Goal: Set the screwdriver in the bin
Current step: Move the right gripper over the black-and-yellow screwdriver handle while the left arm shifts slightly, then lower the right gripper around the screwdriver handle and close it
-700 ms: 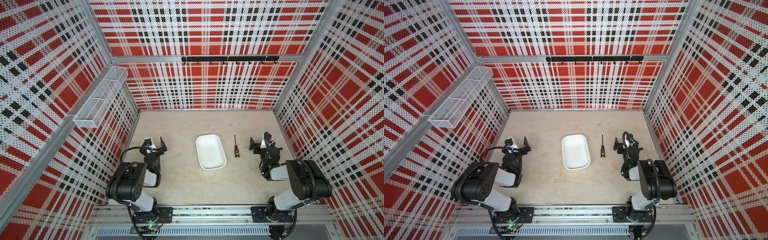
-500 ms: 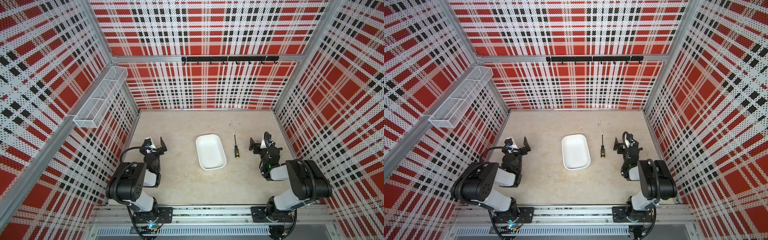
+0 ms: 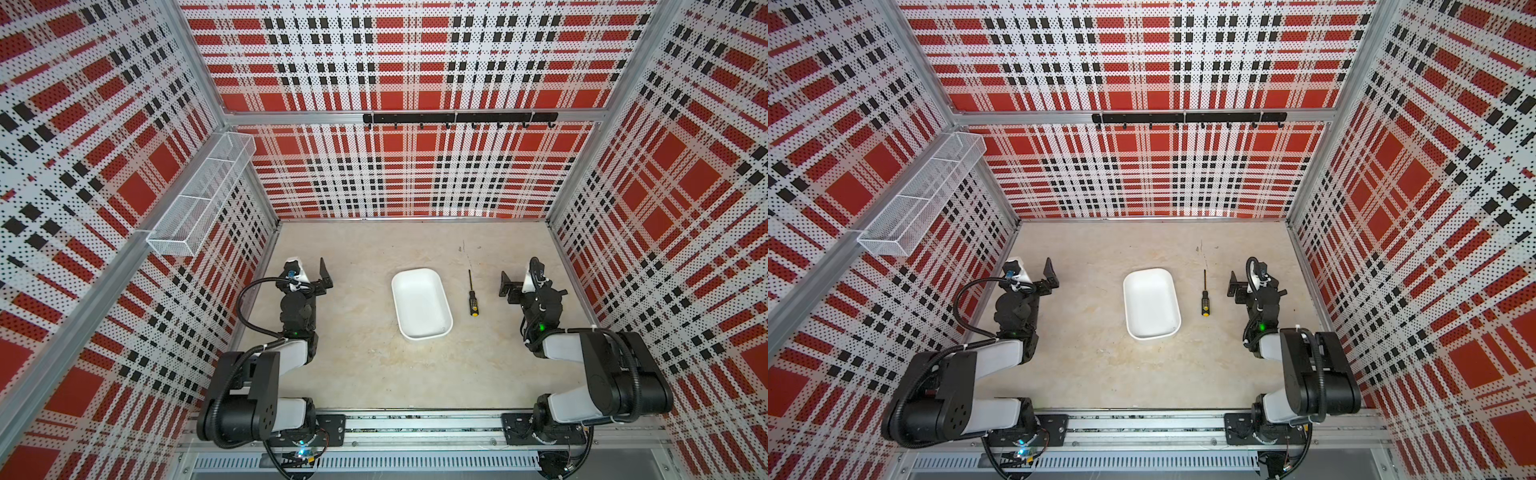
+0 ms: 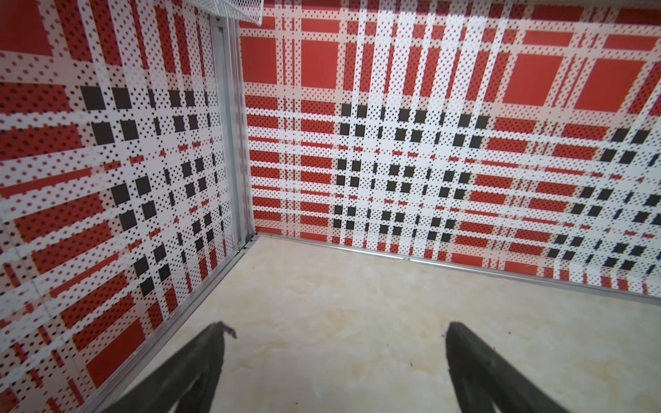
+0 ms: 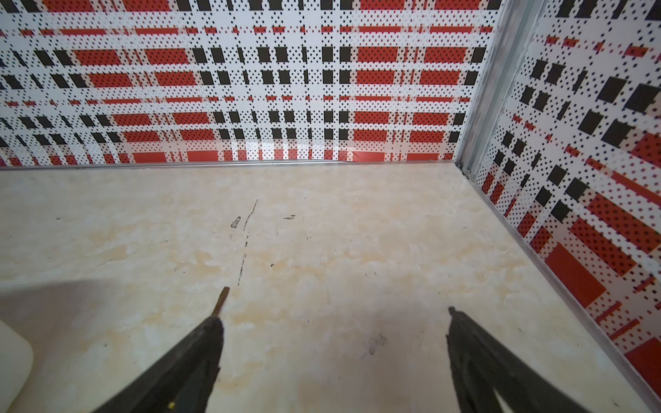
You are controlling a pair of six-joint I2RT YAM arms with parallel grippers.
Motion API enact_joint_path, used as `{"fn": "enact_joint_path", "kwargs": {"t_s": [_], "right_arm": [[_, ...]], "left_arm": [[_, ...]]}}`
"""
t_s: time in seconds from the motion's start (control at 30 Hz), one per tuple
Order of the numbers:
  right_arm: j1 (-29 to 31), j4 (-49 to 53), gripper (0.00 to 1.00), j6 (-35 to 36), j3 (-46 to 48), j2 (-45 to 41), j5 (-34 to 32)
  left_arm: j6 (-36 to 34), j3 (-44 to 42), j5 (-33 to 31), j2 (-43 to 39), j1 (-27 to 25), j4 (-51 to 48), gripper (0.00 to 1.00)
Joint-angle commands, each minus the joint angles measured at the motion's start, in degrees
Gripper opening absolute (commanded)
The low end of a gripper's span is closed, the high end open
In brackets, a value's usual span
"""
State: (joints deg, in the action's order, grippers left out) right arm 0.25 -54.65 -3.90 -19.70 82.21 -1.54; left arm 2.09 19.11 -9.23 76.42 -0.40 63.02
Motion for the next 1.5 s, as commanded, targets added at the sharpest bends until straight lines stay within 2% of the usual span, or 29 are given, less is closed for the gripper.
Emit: {"fn": "enact_joint_path", "kwargs": {"t_s": [0.0,0.13,0.37,0.63,0.8,1.07,1.33,1.47], "right_arm": [[0.3,5.0,1.00,0.1,-0.9,-4.4,-0.9],[0.3,11.7,1.00,-0.9,-3.0,-9.1,0.5],[0.4,32.0,1.00,-2.6,-11.4,-12.8,4.8],[0.8,48.9,1.00,-6.7,-20.1,-9.5,17.1],[3.1,54.6,1.00,-9.8,-23.2,-6.0,20.5],[7.6,57.7,1.00,-14.3,-27.4,2.4,20.4],[12.3,60.9,1.00,-15.7,-30.8,9.9,16.2],[13.7,62.8,0.96,-16.1,-31.9,11.7,14.2]], "left_arm": [[2.8,2.0,4.4,-2.4,-0.1,-4.5,0.98],[5.8,3.9,7.0,-2.1,-0.9,-7.6,0.98],[9.1,4.2,8.5,-1.8,-4.8,-11.5,0.98],[18.7,9.1,16.9,-1.4,-5.4,-24.1,0.98],[23.9,7.7,23.0,-2.8,-5.8,-26.6,0.98],[28.8,2.9,27.7,-4.5,-6.3,-26.8,0.98],[31.1,3.2,31.3,-3.2,-6.7,-26.9,0.98],[31.7,4.4,32.3,-0.3,-7.4,-26.8,0.98]]}}
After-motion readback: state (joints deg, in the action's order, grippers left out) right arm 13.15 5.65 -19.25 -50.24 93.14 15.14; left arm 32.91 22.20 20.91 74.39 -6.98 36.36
